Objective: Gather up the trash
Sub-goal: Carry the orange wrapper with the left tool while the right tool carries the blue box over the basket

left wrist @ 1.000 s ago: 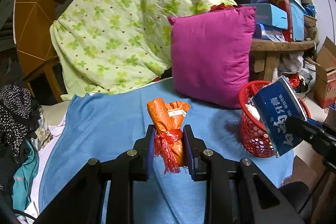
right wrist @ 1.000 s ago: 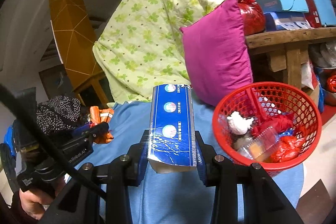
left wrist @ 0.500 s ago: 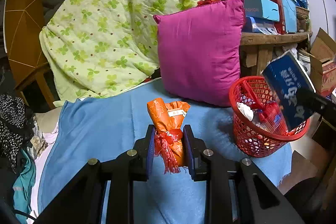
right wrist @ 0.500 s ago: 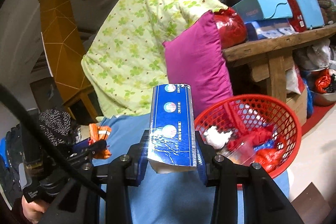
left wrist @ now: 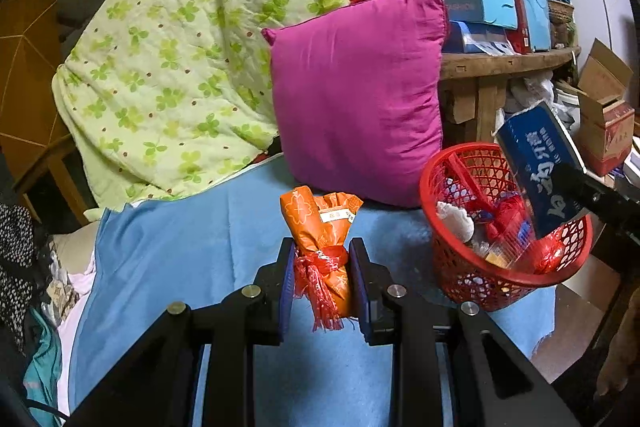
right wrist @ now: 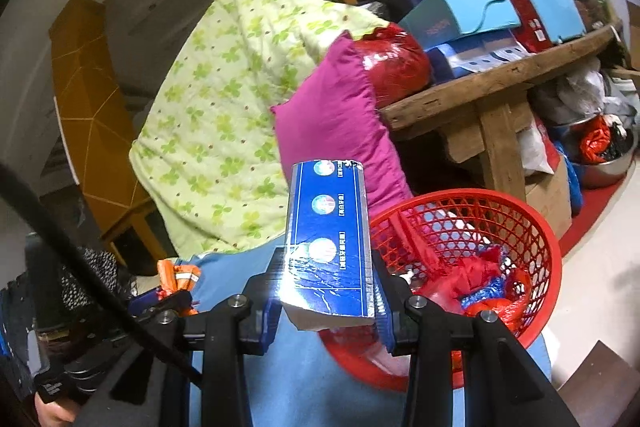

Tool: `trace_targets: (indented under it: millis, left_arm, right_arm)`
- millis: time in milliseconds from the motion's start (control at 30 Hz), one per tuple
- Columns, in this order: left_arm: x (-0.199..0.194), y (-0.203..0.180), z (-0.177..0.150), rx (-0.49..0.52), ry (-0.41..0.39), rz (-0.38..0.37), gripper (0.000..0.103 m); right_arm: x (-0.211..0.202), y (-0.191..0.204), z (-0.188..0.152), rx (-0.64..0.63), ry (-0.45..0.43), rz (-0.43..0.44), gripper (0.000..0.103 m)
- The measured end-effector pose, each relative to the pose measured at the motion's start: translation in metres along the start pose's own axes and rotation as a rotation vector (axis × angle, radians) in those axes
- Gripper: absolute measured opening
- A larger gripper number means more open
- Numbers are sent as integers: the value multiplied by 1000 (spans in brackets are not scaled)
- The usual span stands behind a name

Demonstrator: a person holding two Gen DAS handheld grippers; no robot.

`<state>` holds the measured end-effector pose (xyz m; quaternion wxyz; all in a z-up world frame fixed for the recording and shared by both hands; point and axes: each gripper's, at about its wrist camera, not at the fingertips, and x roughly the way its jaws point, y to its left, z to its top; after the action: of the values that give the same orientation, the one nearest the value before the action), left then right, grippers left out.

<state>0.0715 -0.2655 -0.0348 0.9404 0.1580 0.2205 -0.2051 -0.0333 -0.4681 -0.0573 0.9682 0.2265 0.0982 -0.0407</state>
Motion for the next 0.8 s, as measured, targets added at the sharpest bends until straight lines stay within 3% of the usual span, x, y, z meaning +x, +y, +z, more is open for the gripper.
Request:
trace_targets:
  millis: [800]
  left_arm:
    - [17, -51, 37, 73, -64, -122, 28]
  right_arm:
    - [3, -45, 12, 69, -13, -124, 41]
